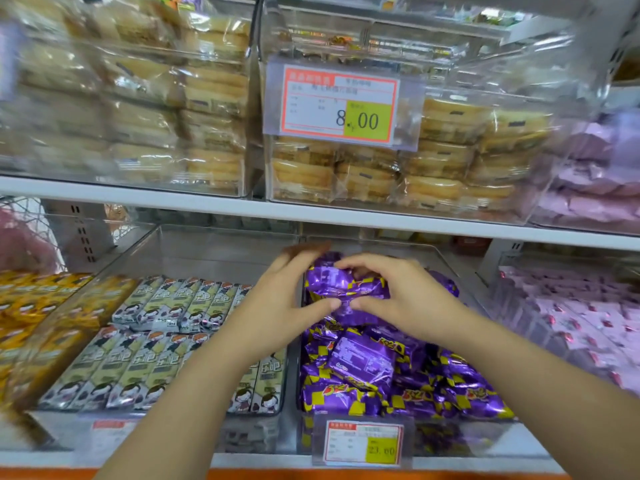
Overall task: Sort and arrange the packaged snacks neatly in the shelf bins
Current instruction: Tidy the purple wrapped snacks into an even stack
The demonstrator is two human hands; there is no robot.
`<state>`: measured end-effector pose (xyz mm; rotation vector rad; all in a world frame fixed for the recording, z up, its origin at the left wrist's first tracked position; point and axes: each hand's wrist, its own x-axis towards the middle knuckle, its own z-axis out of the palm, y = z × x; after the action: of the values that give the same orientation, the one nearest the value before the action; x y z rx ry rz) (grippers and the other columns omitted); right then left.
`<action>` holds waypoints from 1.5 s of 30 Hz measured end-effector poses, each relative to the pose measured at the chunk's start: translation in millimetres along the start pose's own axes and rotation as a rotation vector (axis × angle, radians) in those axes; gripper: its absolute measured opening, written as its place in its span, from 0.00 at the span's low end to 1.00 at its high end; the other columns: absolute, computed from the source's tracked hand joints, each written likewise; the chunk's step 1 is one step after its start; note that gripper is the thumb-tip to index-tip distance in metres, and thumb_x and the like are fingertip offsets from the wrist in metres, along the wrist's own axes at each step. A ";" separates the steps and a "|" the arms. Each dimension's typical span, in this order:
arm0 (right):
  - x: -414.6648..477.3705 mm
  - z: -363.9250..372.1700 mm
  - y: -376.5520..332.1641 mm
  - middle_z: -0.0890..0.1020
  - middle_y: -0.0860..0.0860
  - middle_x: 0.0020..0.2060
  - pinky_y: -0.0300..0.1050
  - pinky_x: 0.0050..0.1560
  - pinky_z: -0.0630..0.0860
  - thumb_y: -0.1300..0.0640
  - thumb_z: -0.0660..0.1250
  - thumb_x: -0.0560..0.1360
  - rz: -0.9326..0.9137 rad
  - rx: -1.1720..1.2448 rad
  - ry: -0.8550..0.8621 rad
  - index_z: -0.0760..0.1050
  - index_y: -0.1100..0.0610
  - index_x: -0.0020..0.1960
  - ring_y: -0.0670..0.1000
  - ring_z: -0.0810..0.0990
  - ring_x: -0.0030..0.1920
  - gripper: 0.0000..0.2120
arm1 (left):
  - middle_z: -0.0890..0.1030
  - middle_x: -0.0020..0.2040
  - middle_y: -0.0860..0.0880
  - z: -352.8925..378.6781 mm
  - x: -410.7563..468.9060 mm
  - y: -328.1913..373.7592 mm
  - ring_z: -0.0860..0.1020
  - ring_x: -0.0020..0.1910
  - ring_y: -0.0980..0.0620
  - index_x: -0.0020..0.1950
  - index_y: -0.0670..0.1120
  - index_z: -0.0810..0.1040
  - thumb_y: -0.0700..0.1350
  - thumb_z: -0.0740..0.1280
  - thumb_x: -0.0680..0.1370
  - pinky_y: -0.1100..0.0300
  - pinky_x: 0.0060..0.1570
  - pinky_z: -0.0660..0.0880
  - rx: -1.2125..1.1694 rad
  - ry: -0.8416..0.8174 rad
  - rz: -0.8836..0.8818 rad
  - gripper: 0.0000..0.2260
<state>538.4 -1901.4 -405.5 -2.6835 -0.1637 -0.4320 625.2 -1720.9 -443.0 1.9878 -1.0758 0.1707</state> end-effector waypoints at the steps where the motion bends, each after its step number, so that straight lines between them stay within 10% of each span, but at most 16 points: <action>1: -3.6 0.2 -4.0 0.80 0.43 0.54 0.38 0.58 0.71 0.55 0.73 0.71 -0.010 0.038 -0.012 0.72 0.41 0.63 0.40 0.76 0.55 0.24 | 0.68 0.64 0.59 0.6 -1.0 1.5 0.65 0.64 0.65 0.71 0.58 0.65 0.52 0.72 0.73 0.84 0.57 0.54 0.007 -0.011 0.013 0.29; 8: -15.2 0.5 1.6 0.79 0.40 0.49 0.21 0.51 0.63 0.59 0.72 0.71 0.089 0.011 0.087 0.74 0.45 0.62 0.36 0.74 0.52 0.21 | 0.76 0.51 0.57 -2.4 -2.5 -5.5 0.73 0.50 0.70 0.58 0.57 0.78 0.44 0.73 0.71 0.77 0.50 0.65 0.022 0.170 -0.022 0.17; 12: -21.6 -0.8 10.5 0.79 0.45 0.50 0.36 0.54 0.67 0.64 0.68 0.71 0.158 -0.154 0.162 0.77 0.50 0.59 0.47 0.74 0.55 0.18 | 0.78 0.52 0.52 -9.8 -3.1 -15.1 0.78 0.50 0.54 0.58 0.55 0.79 0.46 0.72 0.72 0.58 0.53 0.73 0.025 0.302 -0.184 0.15; 16: -35.5 -10.0 8.0 0.76 0.45 0.50 0.43 0.53 0.69 0.67 0.64 0.70 0.173 -0.309 0.130 0.77 0.50 0.57 0.49 0.70 0.56 0.19 | 0.76 0.54 0.53 -6.7 -6.7 -14.5 0.73 0.48 0.67 0.59 0.54 0.78 0.42 0.72 0.73 0.72 0.48 0.66 0.099 0.287 -0.110 0.16; 25: -71.3 -31.9 6.5 0.76 0.49 0.51 0.47 0.57 0.68 0.66 0.66 0.67 0.239 -0.441 0.066 0.78 0.52 0.58 0.53 0.70 0.55 0.21 | 0.70 0.59 0.62 3.5 -8.2 29.3 0.69 0.57 0.70 0.62 0.57 0.76 0.42 0.72 0.71 0.81 0.56 0.58 0.072 -0.058 0.075 0.21; 33: -100.3 -40.5 52.4 0.80 0.53 0.41 0.42 0.47 0.71 0.71 0.75 0.59 0.202 -0.330 0.252 0.82 0.58 0.50 0.60 0.78 0.44 0.21 | 0.61 0.72 0.55 66.3 2.5 90.1 0.67 0.68 0.51 0.73 0.56 0.65 0.57 0.69 0.73 0.52 0.68 0.64 0.142 -0.345 0.016 0.29; 37: -109.9 -46.2 55.0 0.83 0.51 0.51 0.41 0.54 0.68 0.63 0.75 0.67 0.168 -0.240 0.193 0.81 0.56 0.55 0.56 0.80 0.52 0.17 | 0.41 0.78 0.57 77.6 -1.1 92.0 0.50 0.77 0.49 0.77 0.58 0.44 0.64 0.58 0.77 0.44 0.74 0.45 0.416 -0.632 0.019 0.34; 45: -109.3 -38.2 44.0 0.63 0.46 0.73 0.39 0.68 0.62 0.60 0.57 0.78 0.203 -0.360 -0.020 0.59 0.51 0.75 0.48 0.64 0.68 0.26 | 0.32 0.76 0.55 85.1 -0.3 103.1 0.35 0.76 0.51 0.75 0.59 0.34 0.62 0.46 0.81 0.40 0.72 0.35 0.519 -0.713 0.033 0.28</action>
<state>432.5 -1962.6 -424.7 -3.0158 0.1993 -0.4020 526.9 -1811.0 -433.5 2.5871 -1.6312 -0.3007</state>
